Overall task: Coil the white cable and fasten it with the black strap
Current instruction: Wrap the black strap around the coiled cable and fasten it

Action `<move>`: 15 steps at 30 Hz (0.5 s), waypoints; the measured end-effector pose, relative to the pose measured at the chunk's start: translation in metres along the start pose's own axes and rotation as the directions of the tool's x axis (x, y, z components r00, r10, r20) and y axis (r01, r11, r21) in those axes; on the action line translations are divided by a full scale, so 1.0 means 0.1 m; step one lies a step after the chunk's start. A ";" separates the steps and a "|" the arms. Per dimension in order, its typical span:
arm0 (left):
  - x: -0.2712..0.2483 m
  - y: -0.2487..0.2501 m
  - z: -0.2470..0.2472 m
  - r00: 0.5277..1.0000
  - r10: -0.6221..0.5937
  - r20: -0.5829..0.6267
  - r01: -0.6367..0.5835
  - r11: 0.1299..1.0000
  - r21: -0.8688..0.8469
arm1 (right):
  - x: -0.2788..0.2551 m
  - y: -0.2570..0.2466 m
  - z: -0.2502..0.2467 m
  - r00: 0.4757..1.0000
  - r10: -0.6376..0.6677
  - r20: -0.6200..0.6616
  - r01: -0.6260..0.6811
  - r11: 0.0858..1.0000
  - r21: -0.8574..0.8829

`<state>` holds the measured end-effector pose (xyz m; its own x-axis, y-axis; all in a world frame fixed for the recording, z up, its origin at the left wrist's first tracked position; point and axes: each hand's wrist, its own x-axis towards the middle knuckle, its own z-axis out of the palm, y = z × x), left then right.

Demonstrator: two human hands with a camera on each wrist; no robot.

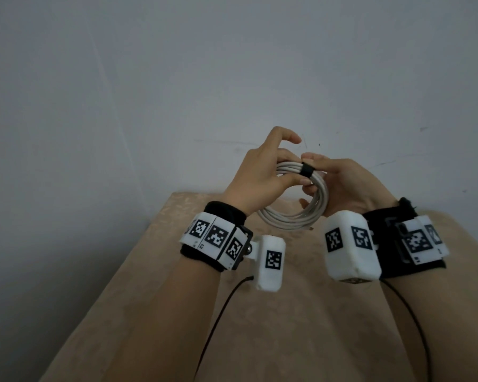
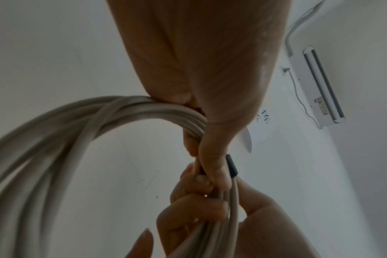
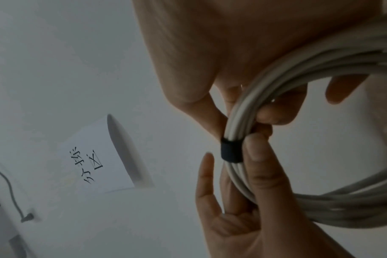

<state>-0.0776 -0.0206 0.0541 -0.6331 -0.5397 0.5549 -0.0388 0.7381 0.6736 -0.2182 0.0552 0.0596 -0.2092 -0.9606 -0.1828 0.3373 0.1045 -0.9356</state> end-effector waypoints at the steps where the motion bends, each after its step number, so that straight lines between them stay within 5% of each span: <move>1: 0.00 0.00 0.01 1.000 -0.013 0.001 0.013 1.000 -0.011 | 0.01 0.00 -0.01 1.000 -0.002 -0.001 0.002 1.000 0.008; 8: 0.02 -0.10 -0.02 0.993 -0.098 -0.064 0.092 0.991 -0.102 | 0.07 0.10 0.06 0.993 -0.072 -0.092 0.077 0.996 0.046; 15: 0.01 -0.33 -0.11 0.968 -0.210 -0.137 0.164 0.944 -0.287 | 0.11 0.14 0.13 0.944 -0.299 -0.140 0.262 0.936 -0.234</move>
<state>-0.0683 -0.0502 0.0377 -0.4985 -0.7331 0.4626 0.0814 0.4917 0.8669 -0.2035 0.0427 0.0482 -0.4265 -0.9021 0.0650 0.0458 -0.0934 -0.9946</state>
